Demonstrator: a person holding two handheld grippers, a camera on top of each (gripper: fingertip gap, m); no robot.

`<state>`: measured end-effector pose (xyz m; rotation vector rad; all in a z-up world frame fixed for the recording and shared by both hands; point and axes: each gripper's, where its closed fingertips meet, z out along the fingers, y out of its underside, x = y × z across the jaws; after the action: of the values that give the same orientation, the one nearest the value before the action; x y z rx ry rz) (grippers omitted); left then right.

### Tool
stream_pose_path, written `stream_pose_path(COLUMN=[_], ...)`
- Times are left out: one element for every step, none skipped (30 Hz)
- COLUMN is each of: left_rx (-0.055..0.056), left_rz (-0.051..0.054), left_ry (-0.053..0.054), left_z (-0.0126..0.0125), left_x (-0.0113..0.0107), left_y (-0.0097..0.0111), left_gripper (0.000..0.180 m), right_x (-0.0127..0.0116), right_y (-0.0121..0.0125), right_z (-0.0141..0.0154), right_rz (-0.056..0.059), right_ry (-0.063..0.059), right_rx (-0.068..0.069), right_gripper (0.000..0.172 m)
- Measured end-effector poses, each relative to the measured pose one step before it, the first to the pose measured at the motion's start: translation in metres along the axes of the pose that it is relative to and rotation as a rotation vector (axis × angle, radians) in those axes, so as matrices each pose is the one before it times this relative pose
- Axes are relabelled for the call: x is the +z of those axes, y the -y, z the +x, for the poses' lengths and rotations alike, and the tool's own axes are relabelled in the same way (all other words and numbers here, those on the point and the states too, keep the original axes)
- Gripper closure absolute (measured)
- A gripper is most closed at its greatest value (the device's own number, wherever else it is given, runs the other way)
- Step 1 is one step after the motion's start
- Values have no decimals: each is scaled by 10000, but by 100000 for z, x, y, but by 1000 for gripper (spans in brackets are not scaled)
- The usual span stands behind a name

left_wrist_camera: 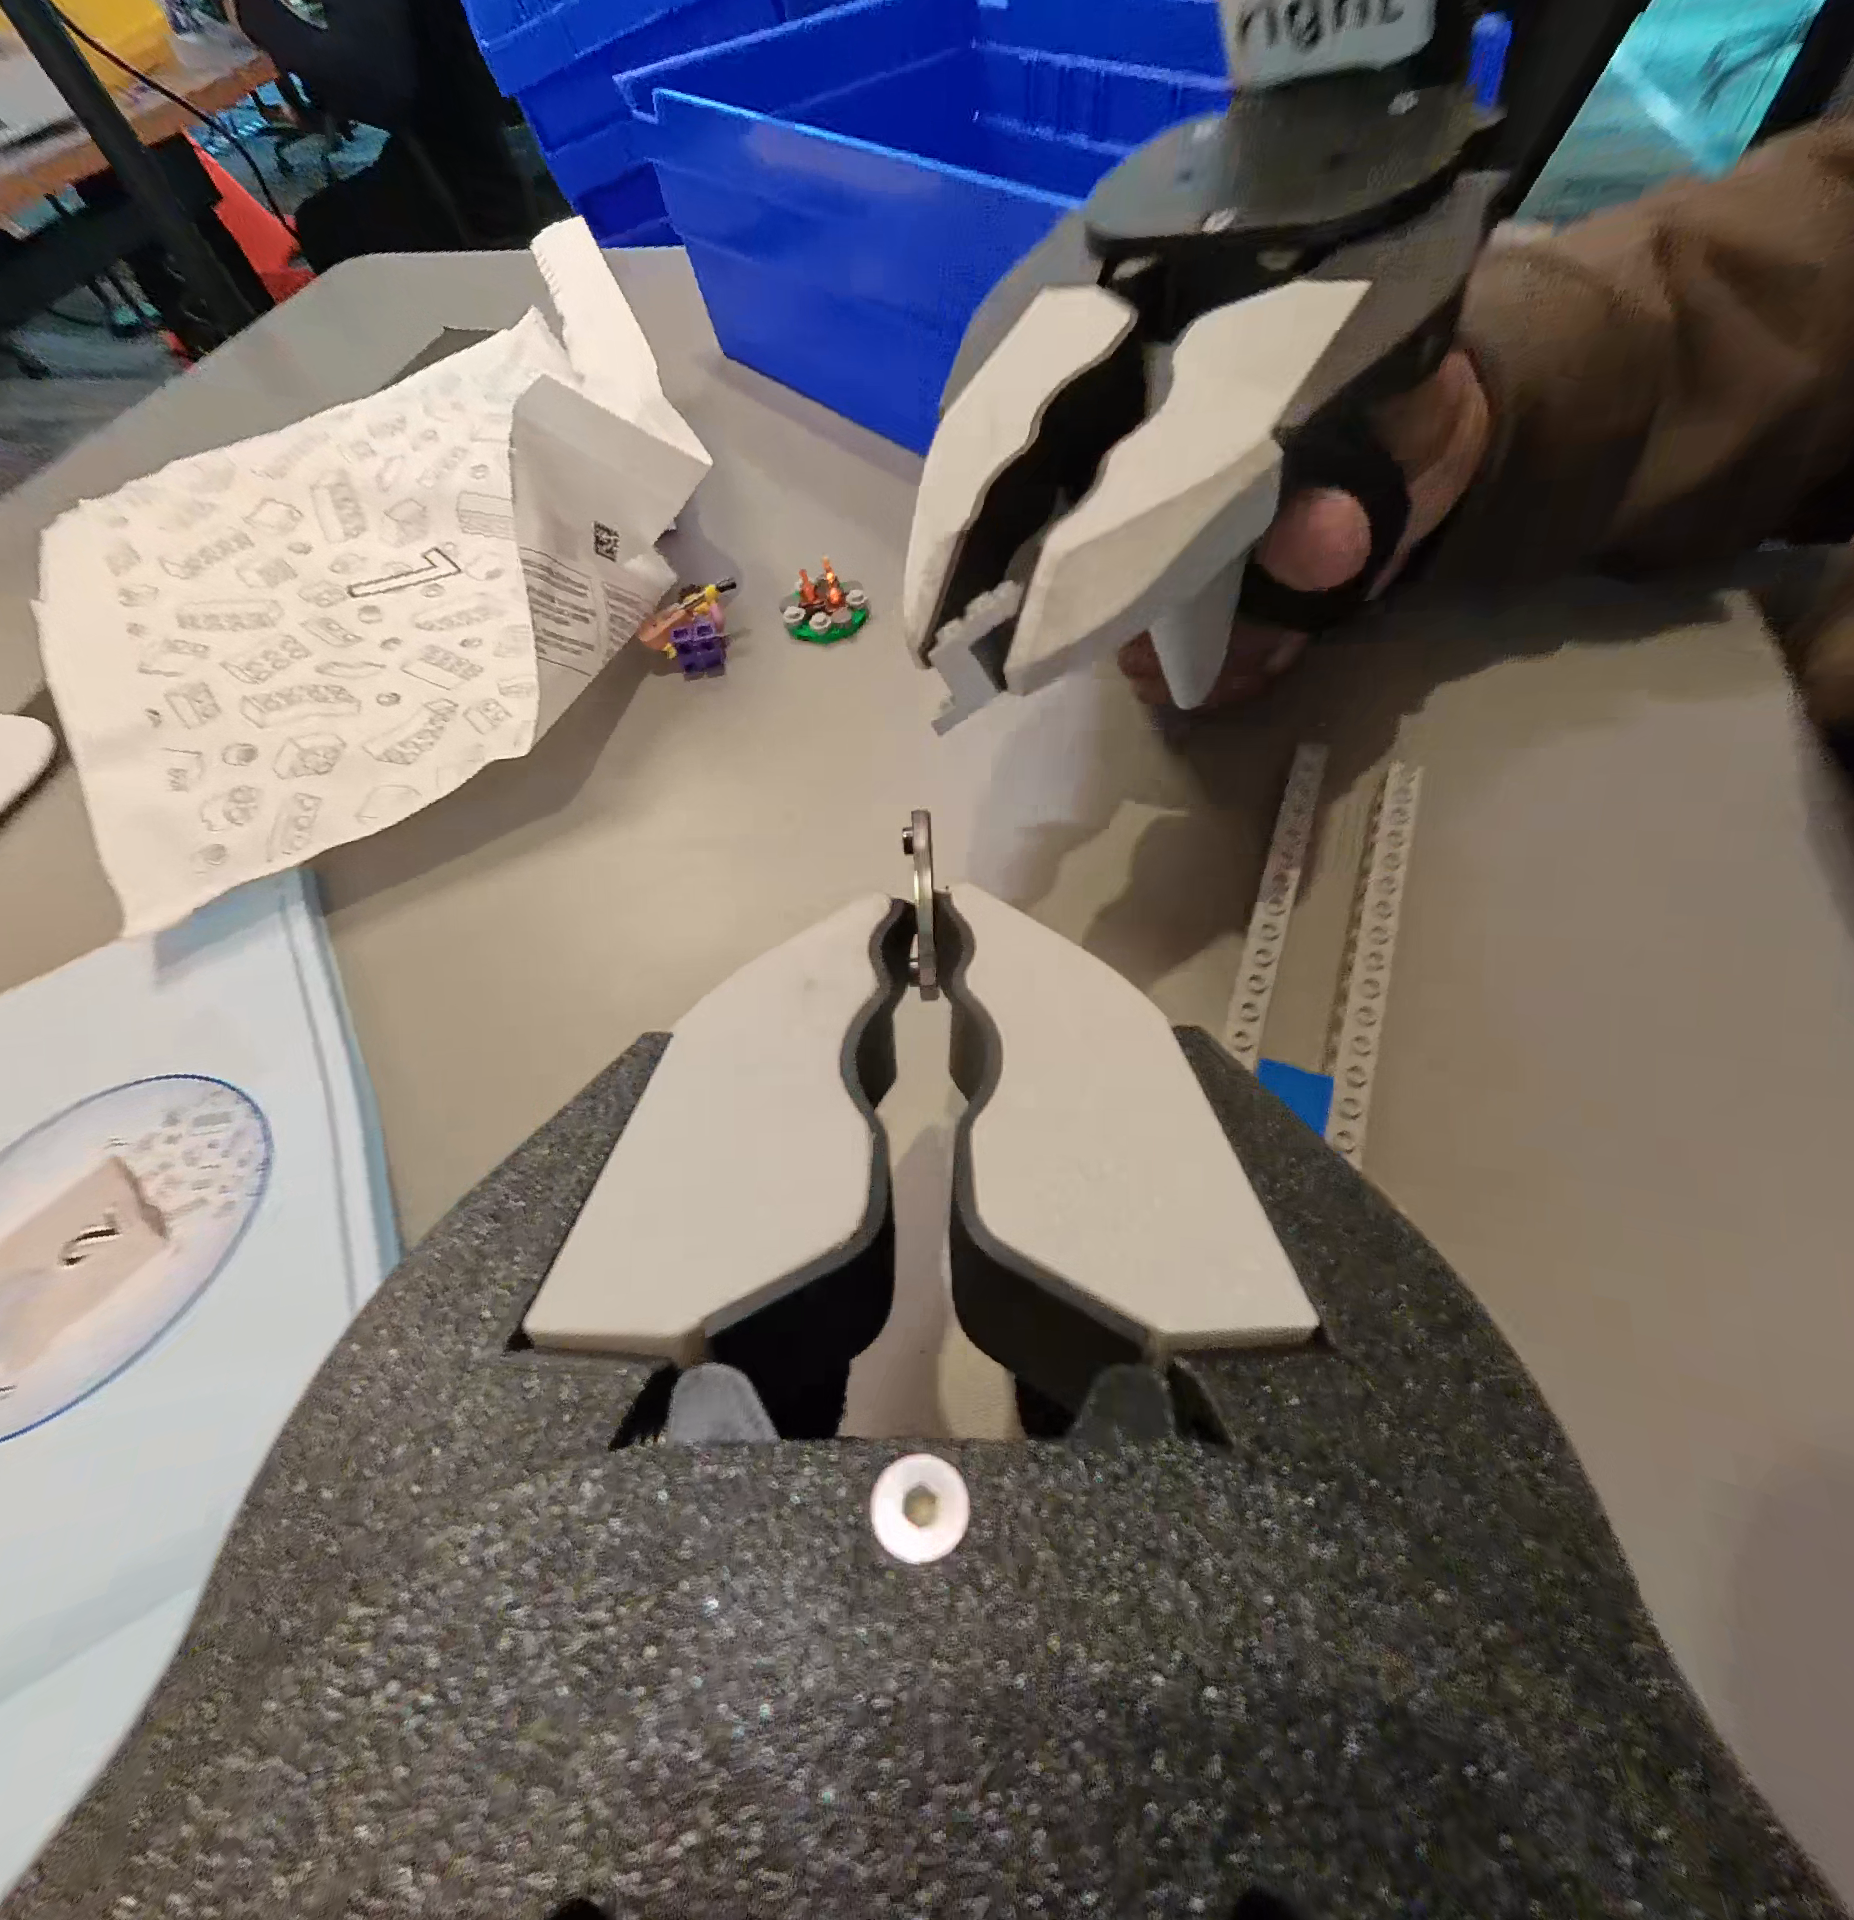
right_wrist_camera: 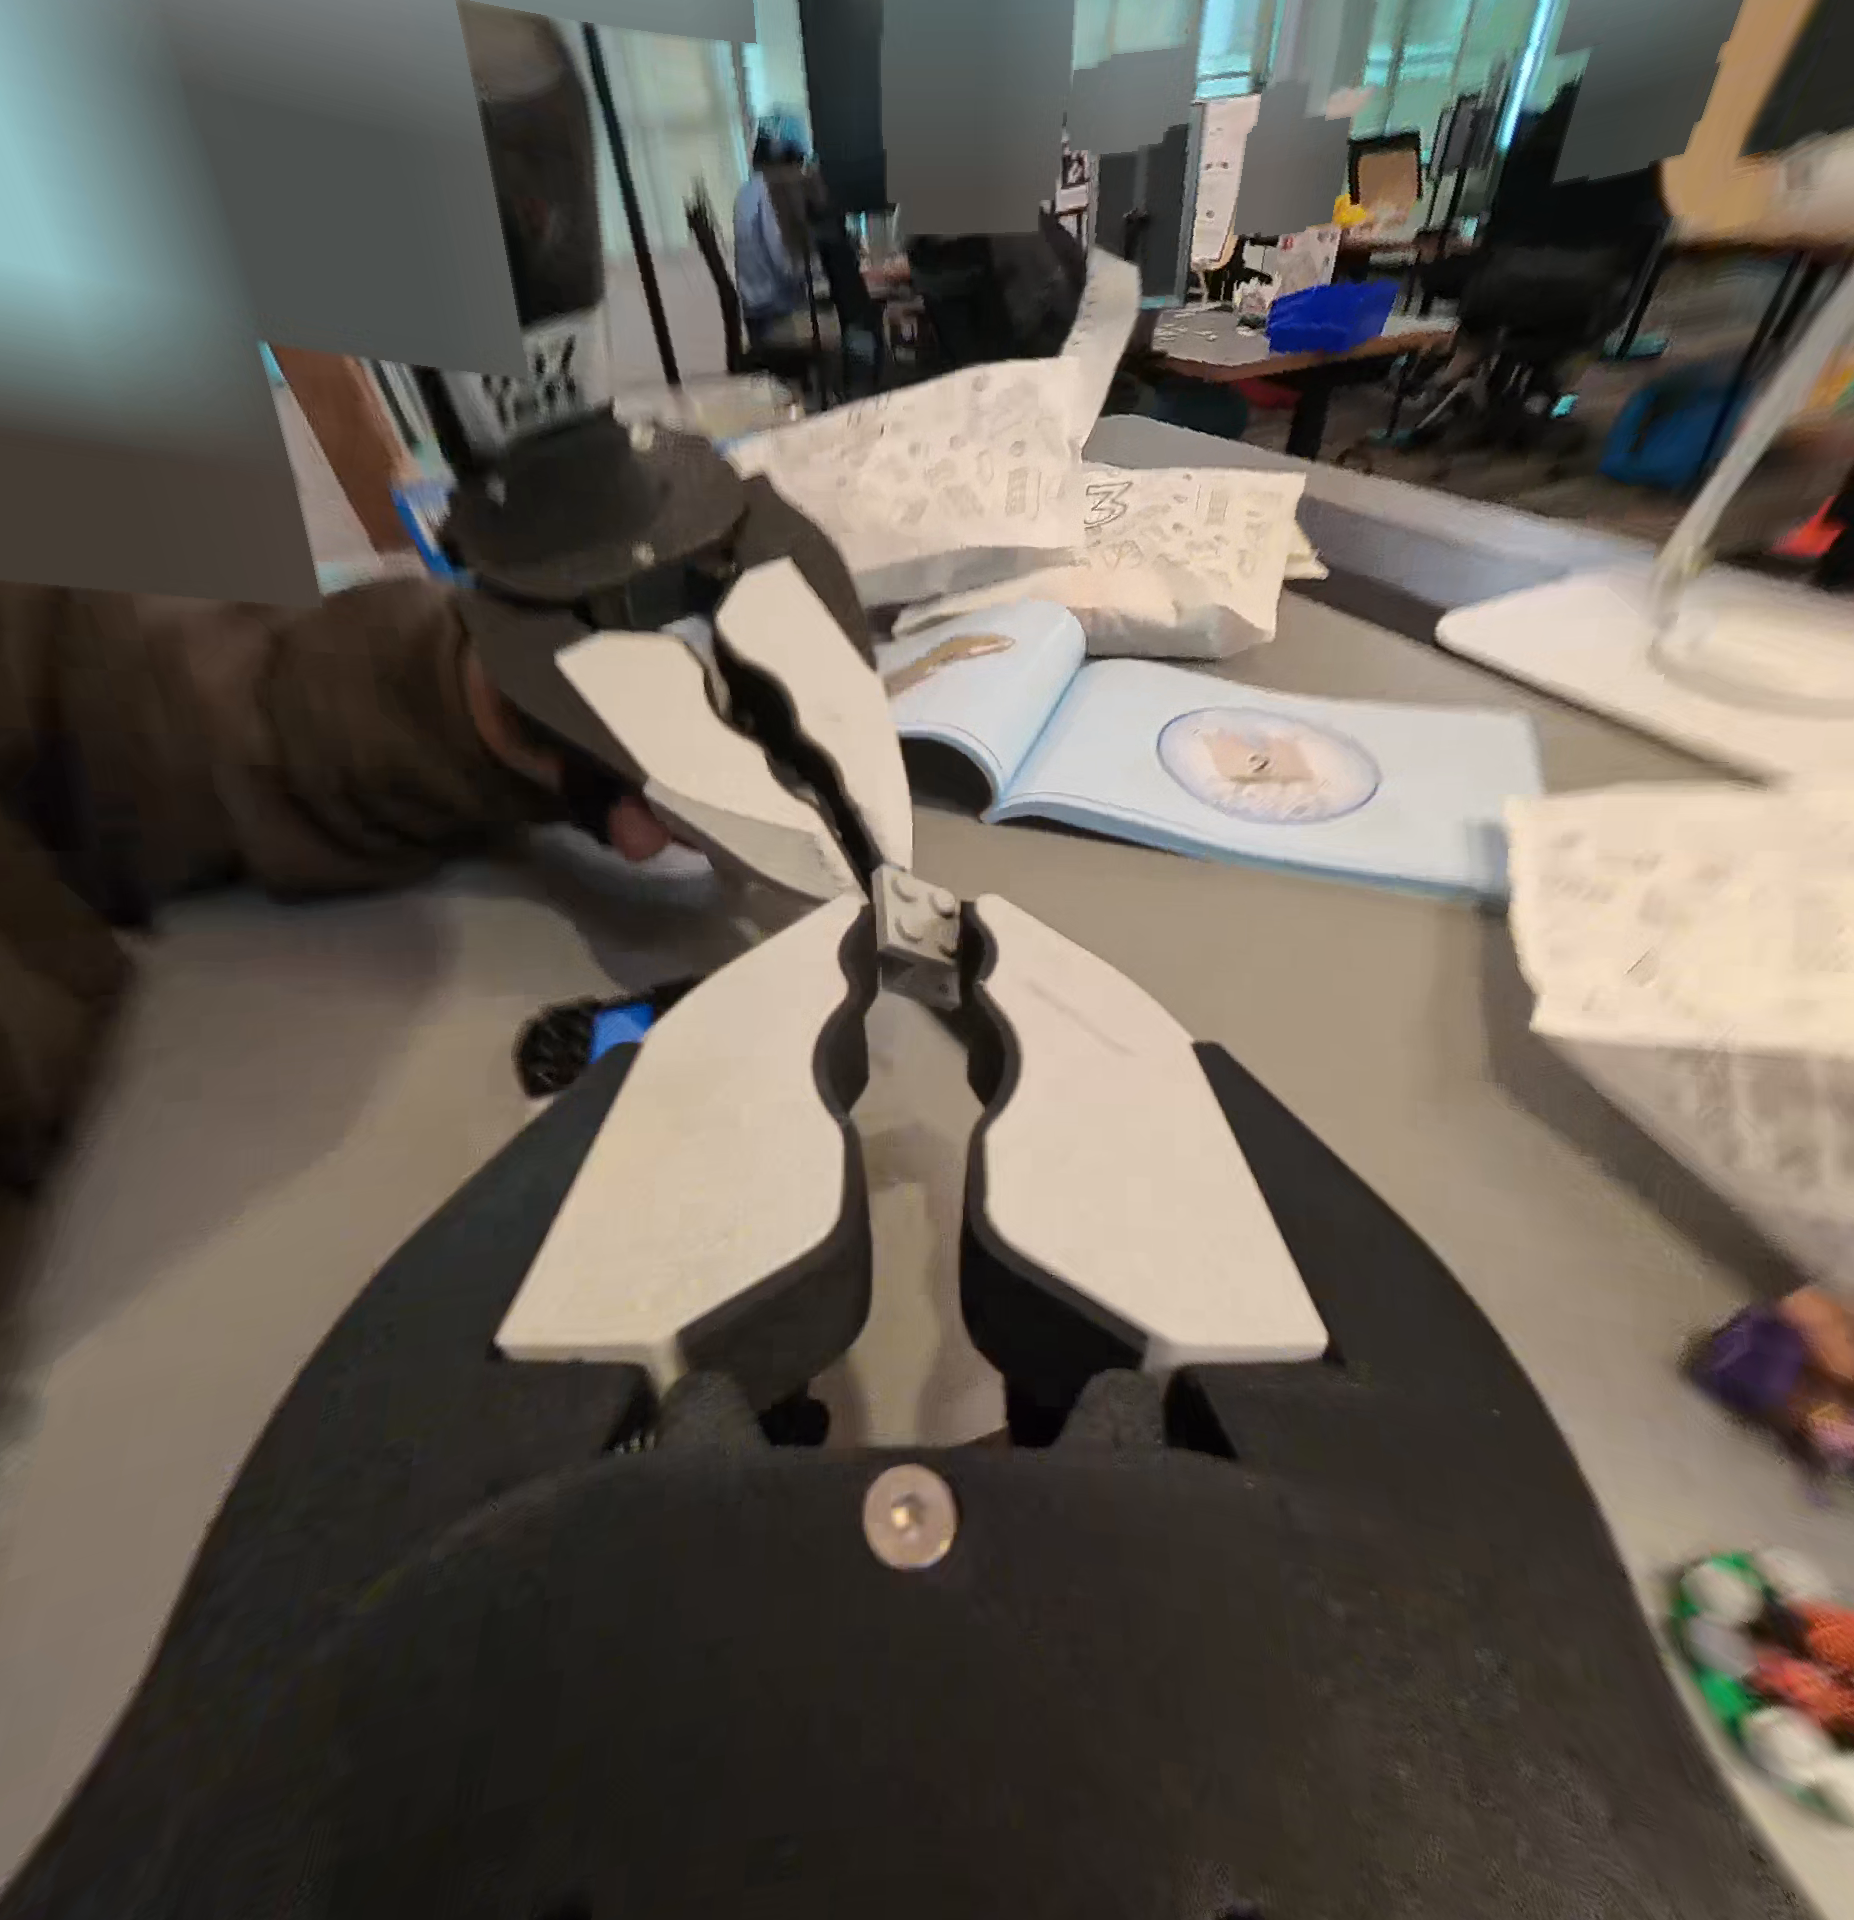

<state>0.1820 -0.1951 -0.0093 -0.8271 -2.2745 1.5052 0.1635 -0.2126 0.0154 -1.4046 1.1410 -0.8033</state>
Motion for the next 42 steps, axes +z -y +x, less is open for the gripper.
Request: stream_pose_path(left_rx=[-247, -207, -193, -178, -147, -101, -78, -86, -100, -107, -116, -110, -99, -108, -94, -52, -10, 0, -15, -27, -30, -32, -17, 2, 3, -9, -25, -43, -54, -69, -93, -115, -131, -132, -43, 127, 257, 313, 305, 250, 198, 194], left_rz=[147, 165, 125, 69, 52, 68, 69, 33, 39, 75, 73, 36, 19, 24, 11, -7, -20, -17, 5, 25, 24, 17, 6, 4, 10, 14, 8, 8, 16, 31, 35, 61, 91, 109, 129, 123, 5, -96, -84, -19, -12, -40], left_ry=[-180, -167, -159, -141, -110, -101, -92, -92, -81, -89, -96, -80, -68, -57, -17, 25, 23, 2, -29, -40, -43, -33, -16, 16, 15, -10, -30, -67, -120, -161, -201, -240, -291, -281, -193, -39, 66, 90, 67, 10, -13, -22], left_z=[206, 220, 230, 205, 186, 190, 189, 176, 150, 140, 127, 94, 55, 40, -18, -55, -27, 9, 64, 78, 78, 67, 42, 10, 12, 42, 75, 132, 220, 288, 354, 403, 486, 448, 334, 160, 45, 22, 64, 149, 164, 161], left_x=[-12, 3, 24, 68, 72, 65, 64, 60, 38, 18, 20, 23, 27, 24, 10, 18, 9, 7, 0, -5, 1, 25, 38, 40, 41, 55, 54, 71, 77, 97, 116, 123, 109, 92, 58, 6, -3, -15, -16, -11, -4, 19], left_y=[196, 230, 183, 91, 53, 86, 84, 47, 69, 102, 95, 26, 2, 9, -20, -23, -49, -39, 13, 35, 37, 26, 18, 22, 38, 60, 66, 83, 112, 123, 146, 170, 198, 197, 210, 164, 20, -101, -78, 24, 39, -20], left_gripper=[176, 176, 176, 177, 177, 177, 177, 177, 177, 177, 177, 177, 177, 177, 177, 177, 177, 177, 177, 177, 177, 177, 177, 177, 177, 177, 177, 177, 177, 177, 177, 177, 177, 176, 176, 177, 176, 177, 177, 177, 177, 177], right_x=[-400, -409, -358, -300, -253, -196, -122, -77, -100, -142, -218, -313, -428, -577, -778, -1052, -1348, -1635, -1769, -1699, -1442, -1074, -676, -383, -238, -196, -131, -26, 117, 256, 438, 683, 961, 1219, 1412, 1465, 1350, 1126, 902, 740, 595, 475], right_y=[242, 277, 261, 254, 247, 172, 32, -13, 79, 236, 365, 424, 475, 543, 670, 874, 1059, 1233, 1292, 1073, 629, 132, -316, -564, -479, -261, -82, -18, -17, -41, -73, -121, -271, -449, -559, -496, -347, -156, -58, -32, -32, -21], right_z=[177, 114, 68, 96, 20, -74, -22, -9, -159, -276, -276, -232, -155, -29, 42, 166, 597, 1182, 1639, 2093, 2619, 2705, 2228, 1511, 886, 343, -212, -757, -1301, -1873, -2390, -2640, -2664, -2510, -2118, -1525, -1160, -976, -773, -534, -450, -417], right_rz=[352, 430, 399, 328, 257, 161, 42, -31, -15, 38, 56, 33, -2, -34, -50, -52, -38, 35, 136, 116, -17, -171, -324, -390, -264, -53, 96, 158, 171, 162, 156, 122, 25, -104, -198, -197, -123, -32, 6, -12, -24, -15], right_ry=[207, 290, 326, 233, 154, 90, -42, -120, -91, -58, -109, -189, -287, -400, -480, -551, -750, -942, -964, -979, -1115, -1082, -793, -444, -243, -119, 25, 195, 389, 627, 868, 976, 1009, 1004, 894, 681, 573, 553, 474, 356, 308, 289], right_rx=[1173, 1174, 1120, 905, 575, 262, 44, -51, -87, -88, -117, -188, -259, -292, -332, -432, -519, -509, -360, -202, -159, -159, -61, 48, 77, -5, -126, -228, -316, -414, -488, -478, -429, -328, -149, 73, 210, 235, 218, 189, 142, 118], right_gripper=[157, 157, 157, 157, 158, 158, 158, 158, 157, 158, 158, 158, 157, 157, 157, 157, 157, 157, 157, 157, 157, 155, 145, 136, 127, 120, 117, 117, 118, 122, 131, 135, 137, 139, 139, 139, 139, 140, 141, 142, 142, 143])
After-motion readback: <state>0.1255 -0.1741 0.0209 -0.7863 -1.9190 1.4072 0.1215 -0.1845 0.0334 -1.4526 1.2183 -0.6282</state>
